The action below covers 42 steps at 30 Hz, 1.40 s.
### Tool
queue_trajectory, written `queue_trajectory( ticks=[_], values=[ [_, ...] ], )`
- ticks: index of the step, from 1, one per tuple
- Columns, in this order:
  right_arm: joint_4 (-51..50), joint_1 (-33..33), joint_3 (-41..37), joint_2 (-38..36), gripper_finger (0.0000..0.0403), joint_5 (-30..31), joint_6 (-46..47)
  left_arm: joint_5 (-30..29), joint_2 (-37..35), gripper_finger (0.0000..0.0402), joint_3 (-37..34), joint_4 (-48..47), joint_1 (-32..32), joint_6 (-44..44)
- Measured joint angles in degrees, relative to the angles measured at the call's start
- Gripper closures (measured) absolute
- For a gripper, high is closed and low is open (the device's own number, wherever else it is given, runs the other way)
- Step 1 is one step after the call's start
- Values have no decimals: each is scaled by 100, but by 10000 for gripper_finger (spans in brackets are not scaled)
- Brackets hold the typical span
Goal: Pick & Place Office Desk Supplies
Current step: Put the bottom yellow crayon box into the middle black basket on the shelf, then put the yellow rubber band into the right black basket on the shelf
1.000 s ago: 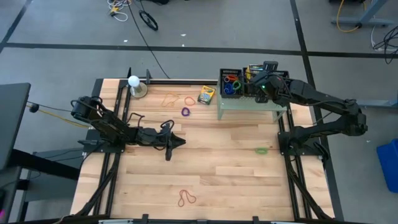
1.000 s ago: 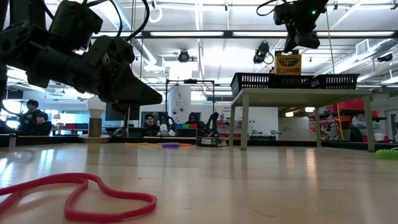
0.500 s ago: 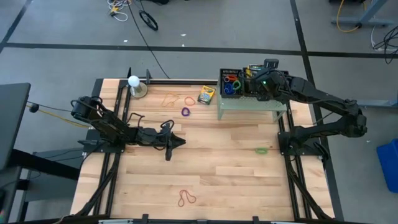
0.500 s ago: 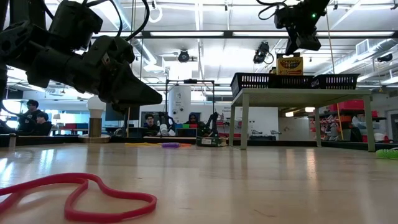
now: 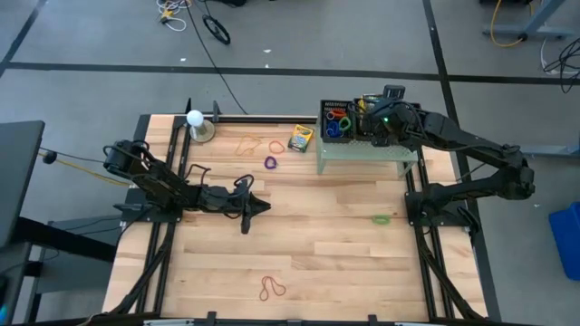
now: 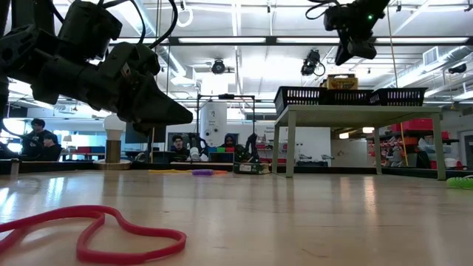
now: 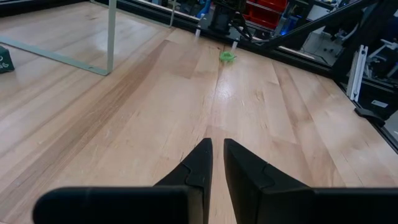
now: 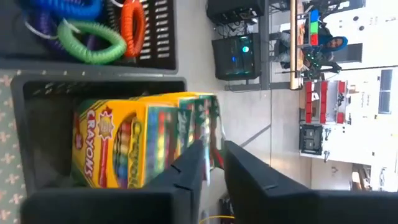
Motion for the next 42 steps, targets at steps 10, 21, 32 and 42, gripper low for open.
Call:
queue_trajectory(
  ticks=[10,21,32,42],
  values=[
    [252,191,0,-76,307,221,738,-1,0,354,0,0,0,0],
    [-181,1881,-476,-316,395,-482,3346,-20,0,354,0,55,0,1],
    [4250,4378,-2595,-334,399,-557,5613,-129,0,354,-1,119,9,1],
    [6460,5771,-4402,-258,400,486,6092,-609,0,354,2,224,11,-229]
  ],
)
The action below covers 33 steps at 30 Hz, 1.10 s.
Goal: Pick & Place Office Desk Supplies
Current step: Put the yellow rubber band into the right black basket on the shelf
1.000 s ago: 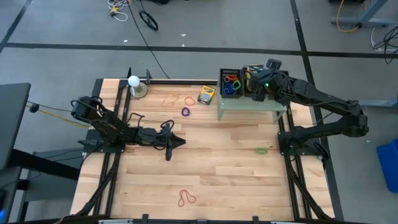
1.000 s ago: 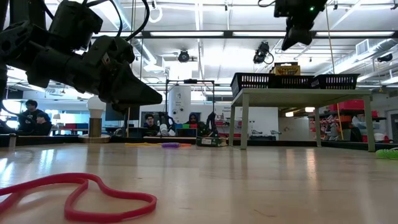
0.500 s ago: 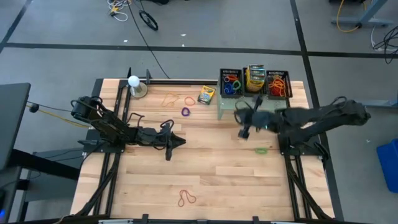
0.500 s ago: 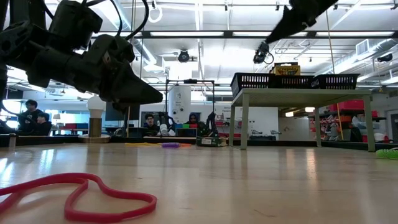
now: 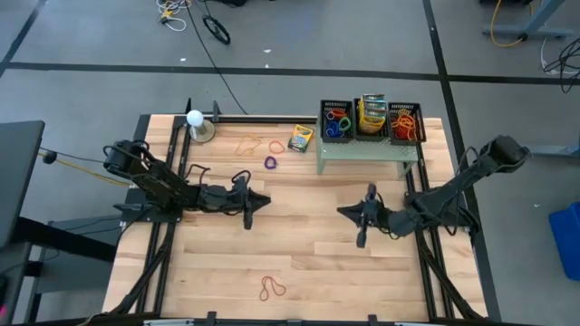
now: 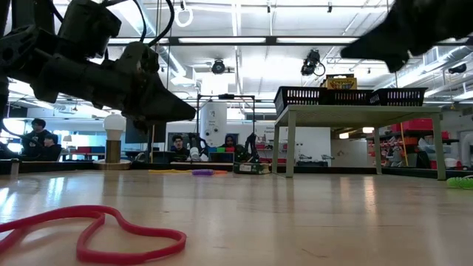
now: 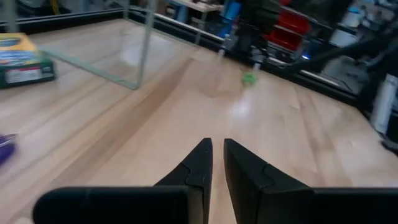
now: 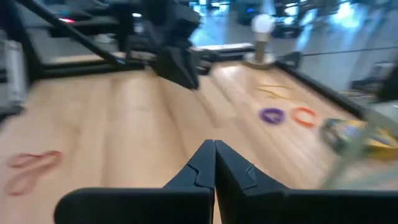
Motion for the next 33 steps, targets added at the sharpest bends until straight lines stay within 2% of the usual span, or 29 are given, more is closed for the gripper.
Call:
queue_trajectory(
  ticks=[3,7,9,15,20,24,30,33],
  values=[
    [31,148,-270,-2,394,479,217,-242,0,354,8,-74,-2,-77],
    [158,200,-472,-2,387,552,629,-679,-57,354,253,-827,46,-85],
    [156,220,-539,-2,387,552,640,-708,-153,354,532,-1588,177,-116],
    [266,229,-702,-2,393,550,701,-883,-245,354,1846,-4672,831,-334],
    [279,229,-772,-2,394,517,911,-1004,-212,345,2645,-6349,1568,-281],
    [281,229,-772,-4,391,494,913,-758,-208,320,2841,-6813,2261,-289],
    [278,229,-772,-4,390,489,911,135,-74,276,2841,-6920,3245,-358],
    [278,229,-772,-4,390,489,909,-140,132,258,2839,-6885,3452,-250]
  ],
)
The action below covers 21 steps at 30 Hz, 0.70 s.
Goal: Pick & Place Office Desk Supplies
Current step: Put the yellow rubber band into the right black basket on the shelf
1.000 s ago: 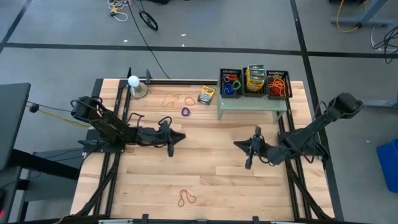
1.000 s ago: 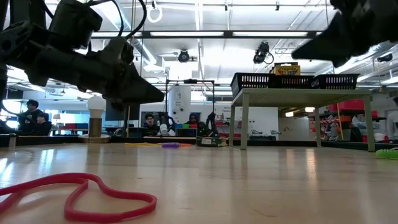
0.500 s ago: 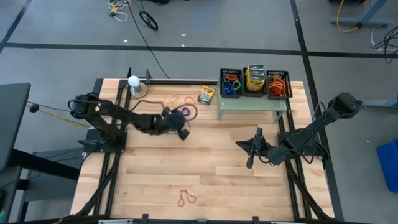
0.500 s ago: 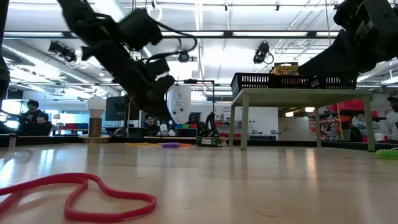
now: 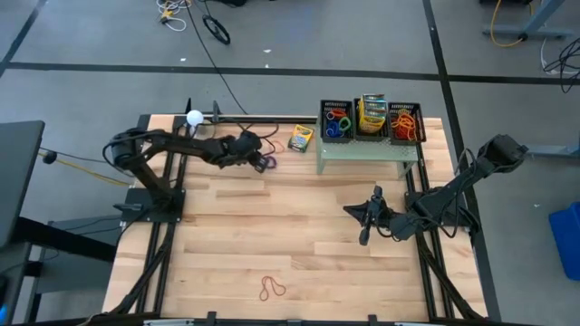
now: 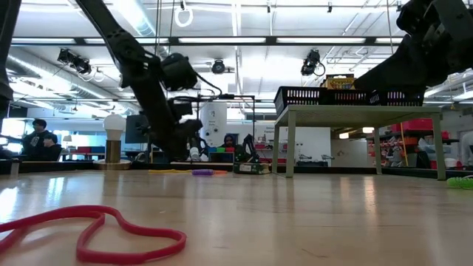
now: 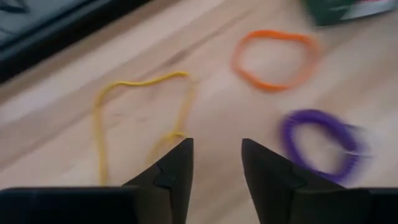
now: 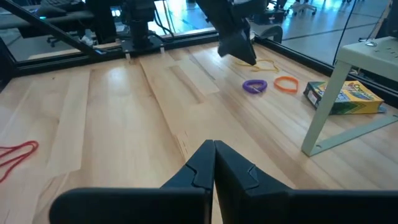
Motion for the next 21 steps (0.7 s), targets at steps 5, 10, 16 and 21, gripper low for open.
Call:
queue_trajectory(
  ticks=[5,10,16,21],
  values=[
    [-5,0,0,0,390,0,-5,-254,308,244,-4,-14,287,119],
    [-45,0,0,0,390,0,-12,-165,379,245,-4,7,448,124],
    [-79,0,0,2,390,0,0,-27,379,268,-4,129,584,164],
    [-81,0,2,2,390,0,0,308,599,298,7,324,673,75]
  ],
)
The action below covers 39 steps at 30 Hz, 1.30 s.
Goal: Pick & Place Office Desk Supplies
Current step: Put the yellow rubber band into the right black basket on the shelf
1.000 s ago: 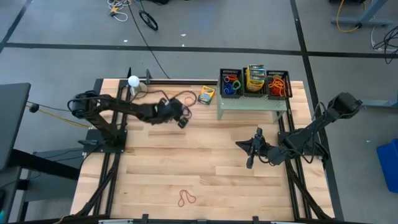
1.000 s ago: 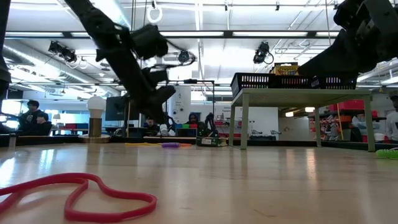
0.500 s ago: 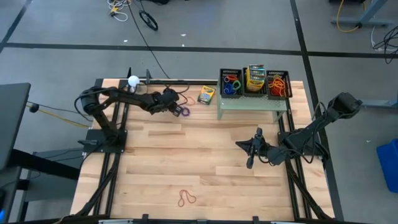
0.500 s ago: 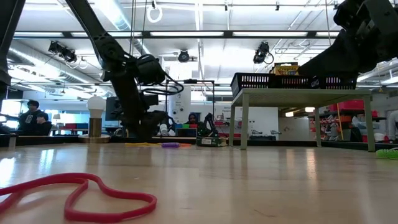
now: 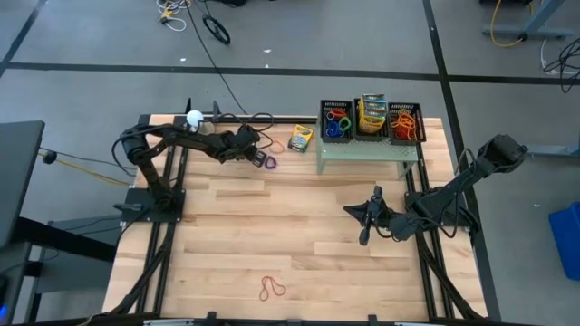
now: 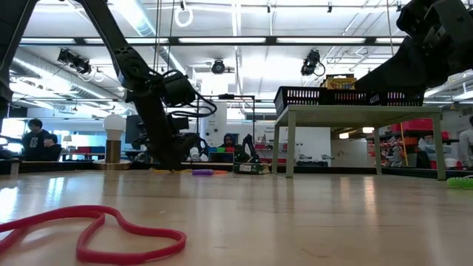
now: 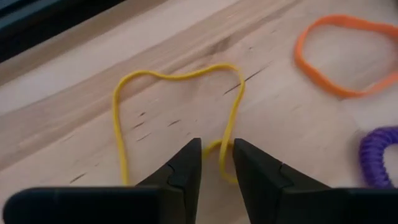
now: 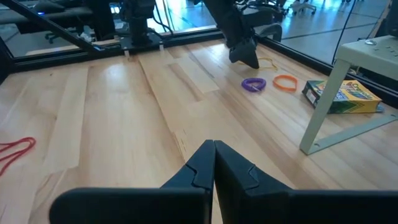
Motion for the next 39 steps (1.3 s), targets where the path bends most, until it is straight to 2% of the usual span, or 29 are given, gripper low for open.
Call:
queue_trajectory(
  ticks=[7,13,18,23,26,31,39],
  values=[
    [-4,0,0,0,390,0,-14,-91,173,319,18,23,-15,257],
    [-8,0,0,0,390,0,-13,447,-311,390,-24,-437,-131,766],
    [3,40,7,109,393,0,-43,791,-915,396,-22,-900,-435,1157],
    [175,55,7,553,397,-157,-131,1090,-1357,396,-22,-916,-1357,1549],
    [867,55,9,973,385,-376,-415,1123,-1392,397,-18,-663,-2043,1547],
    [2118,55,171,1857,345,-633,-1317,1077,-1242,395,-15,72,-3047,1340],
    [2326,-60,1258,3366,262,-626,-2298,355,-662,395,-13,1962,-4146,1360]
  ],
)
